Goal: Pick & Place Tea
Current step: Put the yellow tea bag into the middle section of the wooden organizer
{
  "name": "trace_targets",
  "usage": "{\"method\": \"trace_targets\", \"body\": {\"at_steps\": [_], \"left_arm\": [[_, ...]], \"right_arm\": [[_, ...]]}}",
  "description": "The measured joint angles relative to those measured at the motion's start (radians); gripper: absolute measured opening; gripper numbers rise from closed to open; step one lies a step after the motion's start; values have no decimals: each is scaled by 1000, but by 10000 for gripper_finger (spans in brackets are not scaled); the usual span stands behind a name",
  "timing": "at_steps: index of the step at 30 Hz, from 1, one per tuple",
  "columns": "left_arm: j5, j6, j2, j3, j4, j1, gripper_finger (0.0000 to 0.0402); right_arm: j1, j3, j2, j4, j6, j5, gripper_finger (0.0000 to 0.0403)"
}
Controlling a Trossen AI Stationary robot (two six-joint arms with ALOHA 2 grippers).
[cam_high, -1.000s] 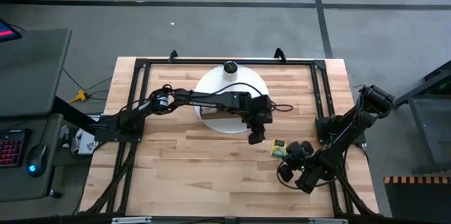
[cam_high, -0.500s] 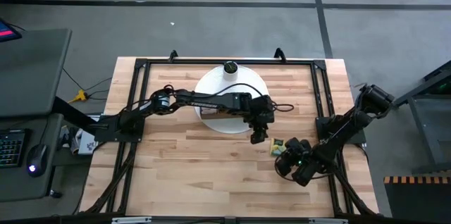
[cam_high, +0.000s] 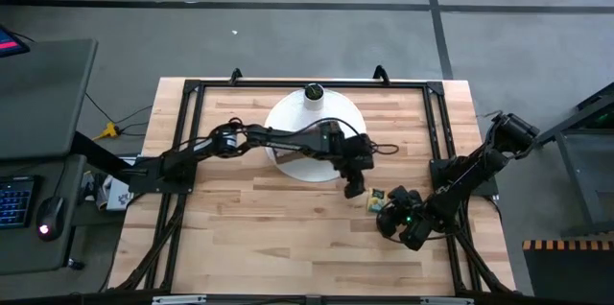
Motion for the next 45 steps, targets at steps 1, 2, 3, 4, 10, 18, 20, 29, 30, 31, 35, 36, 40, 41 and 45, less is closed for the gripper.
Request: {"method": "trace_targets", "body": {"at_steps": [1,2,3,4,10,18,20,29,30,31,35,36,40,41,45], "left_arm": [[11,-23,23,8,41,0,198],[11,-43,36,8,50,1,198],[11,-62,44,0,17,1,198],[30,-77,50,-7,17,1,197],[39,-126,48,-2,29,-1,197],[67,-223,45,0,79,1,198],[77,-262,45,0,96,-3,198],[-34,-310,45,0,94,-20,198],[-37,-310,45,0,99,-19,198],[-41,-311,45,0,101,-20,198],[-48,-357,45,0,99,-31,198],[-47,-366,48,0,102,-35,198],[-29,-395,69,-2,120,-41,198],[-22,-404,68,-1,123,-40,198],[-23,-418,69,0,118,-48,198]], "right_arm": [[0,0,0,0,-2,-2,0],[0,0,0,0,-7,-4,0],[0,-1,0,3,-11,-4,0],[0,-1,0,6,-16,-2,0],[0,-1,2,9,-30,-2,0],[0,-2,2,9,-51,1,0],[0,-2,3,9,-52,2,0],[0,-3,3,14,-69,5,0],[0,-3,3,14,-69,5,0],[0,-3,3,14,-70,6,0],[0,-3,4,19,-70,11,0],[0,-3,4,20,-70,11,0],[0,-3,4,21,-73,12,0],[0,-3,4,21,-74,12,0],[0,-3,4,21,-77,13,0]]}}
